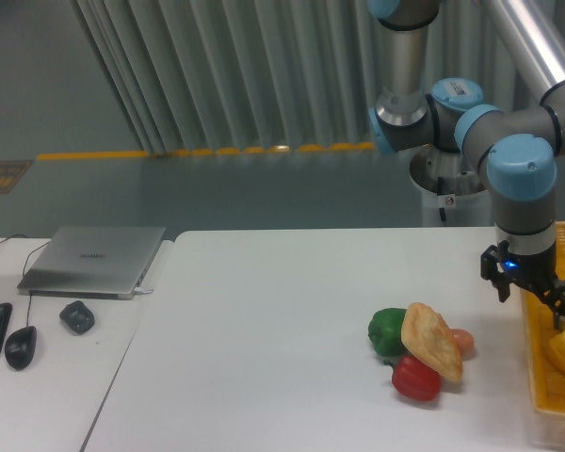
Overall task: Place the yellow pepper on the table
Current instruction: 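Lower the gripper into the yellow crate toward the yellow pepper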
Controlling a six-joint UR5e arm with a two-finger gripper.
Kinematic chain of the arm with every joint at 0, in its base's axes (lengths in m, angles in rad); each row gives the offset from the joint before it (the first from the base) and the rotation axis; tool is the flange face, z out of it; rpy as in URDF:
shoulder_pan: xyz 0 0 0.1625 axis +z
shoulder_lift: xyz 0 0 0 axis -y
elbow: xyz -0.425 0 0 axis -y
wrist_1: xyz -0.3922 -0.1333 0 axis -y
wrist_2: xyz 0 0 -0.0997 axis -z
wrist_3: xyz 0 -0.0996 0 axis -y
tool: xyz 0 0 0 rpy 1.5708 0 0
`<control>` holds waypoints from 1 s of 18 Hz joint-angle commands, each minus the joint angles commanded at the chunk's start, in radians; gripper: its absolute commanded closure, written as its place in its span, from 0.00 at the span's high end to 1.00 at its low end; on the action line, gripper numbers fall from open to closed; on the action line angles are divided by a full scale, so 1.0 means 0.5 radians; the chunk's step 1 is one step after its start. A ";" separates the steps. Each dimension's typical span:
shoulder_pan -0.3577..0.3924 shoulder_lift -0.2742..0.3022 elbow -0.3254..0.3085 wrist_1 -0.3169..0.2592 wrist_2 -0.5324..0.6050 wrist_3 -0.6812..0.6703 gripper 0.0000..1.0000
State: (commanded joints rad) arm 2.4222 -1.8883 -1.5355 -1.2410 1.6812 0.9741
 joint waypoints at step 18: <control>0.236 0.015 -0.083 0.061 -0.040 -0.270 1.00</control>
State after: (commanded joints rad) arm 2.5402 -1.8806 -1.5769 -1.2104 1.6613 0.8392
